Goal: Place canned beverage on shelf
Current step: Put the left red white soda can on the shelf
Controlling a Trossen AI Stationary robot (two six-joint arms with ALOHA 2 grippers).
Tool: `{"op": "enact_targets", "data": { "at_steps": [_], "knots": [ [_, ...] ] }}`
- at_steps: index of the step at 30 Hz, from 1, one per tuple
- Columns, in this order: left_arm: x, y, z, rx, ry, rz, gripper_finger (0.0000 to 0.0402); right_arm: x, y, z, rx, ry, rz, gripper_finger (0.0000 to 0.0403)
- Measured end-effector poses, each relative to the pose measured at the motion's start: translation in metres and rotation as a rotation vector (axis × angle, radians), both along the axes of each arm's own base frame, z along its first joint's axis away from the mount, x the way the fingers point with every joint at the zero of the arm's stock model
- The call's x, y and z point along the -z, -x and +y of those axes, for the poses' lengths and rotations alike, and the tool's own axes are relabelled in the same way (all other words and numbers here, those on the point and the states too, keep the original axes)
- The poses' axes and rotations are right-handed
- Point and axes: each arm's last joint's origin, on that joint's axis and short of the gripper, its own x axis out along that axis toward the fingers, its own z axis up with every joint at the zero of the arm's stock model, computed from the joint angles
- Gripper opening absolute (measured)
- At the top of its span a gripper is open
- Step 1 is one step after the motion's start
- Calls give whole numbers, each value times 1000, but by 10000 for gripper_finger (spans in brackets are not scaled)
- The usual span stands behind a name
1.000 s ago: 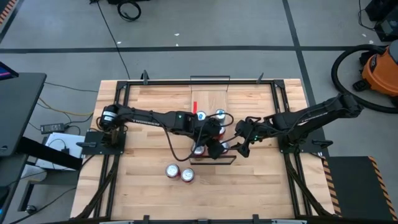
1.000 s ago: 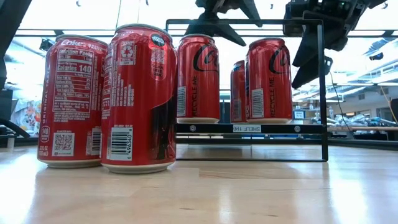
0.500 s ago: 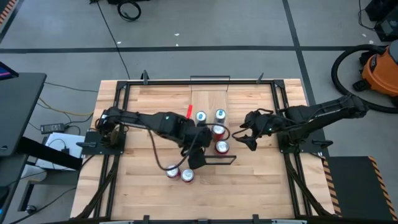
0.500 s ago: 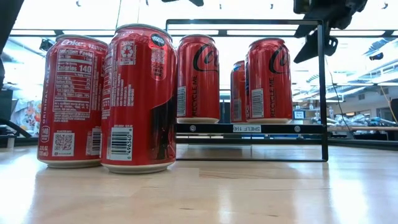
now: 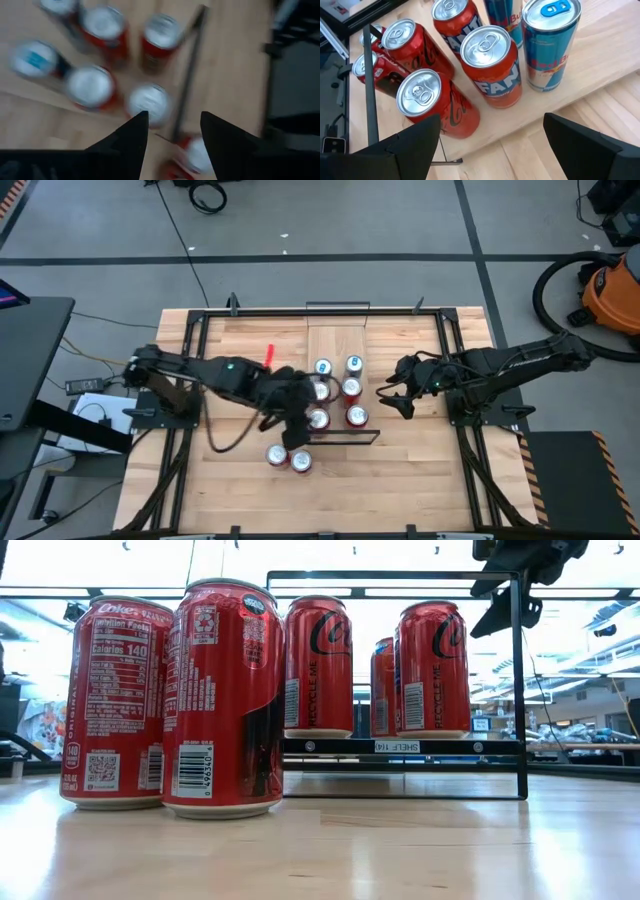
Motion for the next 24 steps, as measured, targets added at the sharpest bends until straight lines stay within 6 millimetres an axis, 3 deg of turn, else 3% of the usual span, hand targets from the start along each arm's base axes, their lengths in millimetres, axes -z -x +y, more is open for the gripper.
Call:
{"op": "enact_targets", "data": {
  "at_steps": [11, 14, 20, 24],
  "knots": [
    [37, 39, -52, -1, 183, 163, 200, 0, -1, 0, 17, -16, -8, 363],
    [51, 43, -59, -54, 197, 224, 225, 0, -1, 0, 22, -20, -10, 363],
    [78, 49, -54, -297, 252, 335, 300, 1, -3, 0, 44, -43, -6, 363],
    [85, 49, -56, -317, 258, 339, 332, 1, -3, 0, 56, -55, -9, 363]
  ]
}}
